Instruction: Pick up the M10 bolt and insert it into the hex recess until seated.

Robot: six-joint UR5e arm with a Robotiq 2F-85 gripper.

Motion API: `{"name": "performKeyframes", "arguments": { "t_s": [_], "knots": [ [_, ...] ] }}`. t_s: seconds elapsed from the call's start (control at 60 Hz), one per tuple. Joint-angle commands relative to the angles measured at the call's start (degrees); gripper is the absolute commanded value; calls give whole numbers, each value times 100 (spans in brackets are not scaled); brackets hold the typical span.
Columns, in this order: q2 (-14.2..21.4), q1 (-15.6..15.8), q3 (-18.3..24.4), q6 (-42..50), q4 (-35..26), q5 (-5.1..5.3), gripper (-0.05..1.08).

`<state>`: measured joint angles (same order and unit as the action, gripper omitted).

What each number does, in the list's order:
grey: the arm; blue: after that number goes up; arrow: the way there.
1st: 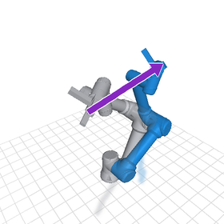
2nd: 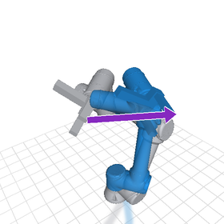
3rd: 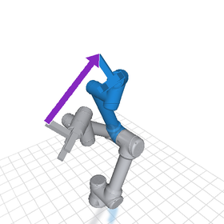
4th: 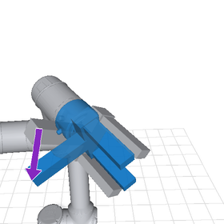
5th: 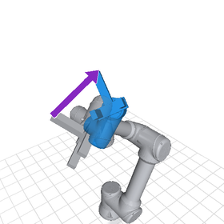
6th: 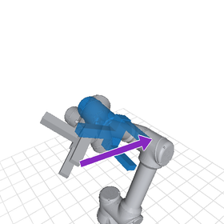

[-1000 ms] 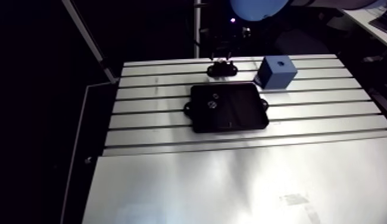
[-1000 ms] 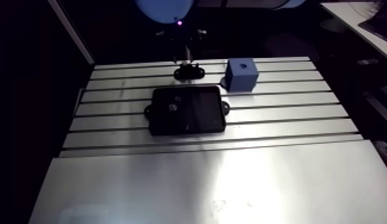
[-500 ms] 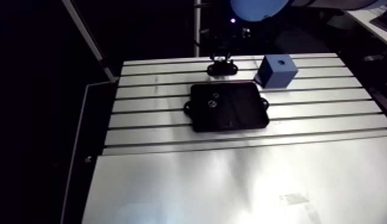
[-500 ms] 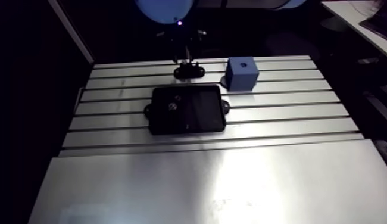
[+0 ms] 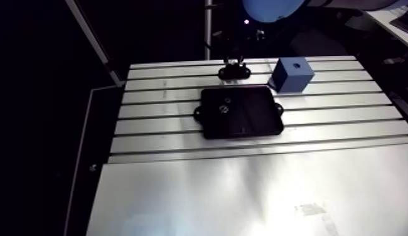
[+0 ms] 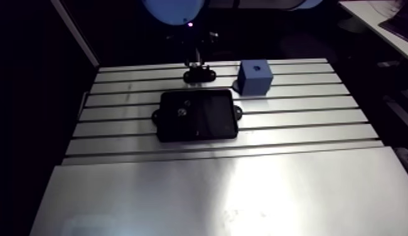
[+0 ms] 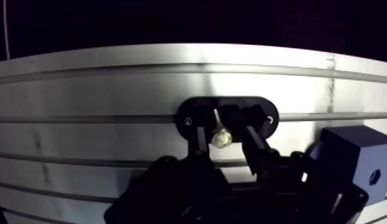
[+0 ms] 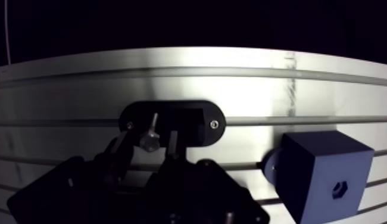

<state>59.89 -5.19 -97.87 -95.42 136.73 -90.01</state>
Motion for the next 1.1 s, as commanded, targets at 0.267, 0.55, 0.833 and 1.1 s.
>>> {"name": "performKeyframes", "arguments": {
  "t_s": [0.267,0.55,0.833,1.1],
  "knots": [
    [-1,0,-9,-7,-1,5,58],
    [-17,0,-9,1,-1,40,59],
    [-44,9,0,1,8,49,62],
    [-44,0,0,1,1,40,63]
  ]
}}
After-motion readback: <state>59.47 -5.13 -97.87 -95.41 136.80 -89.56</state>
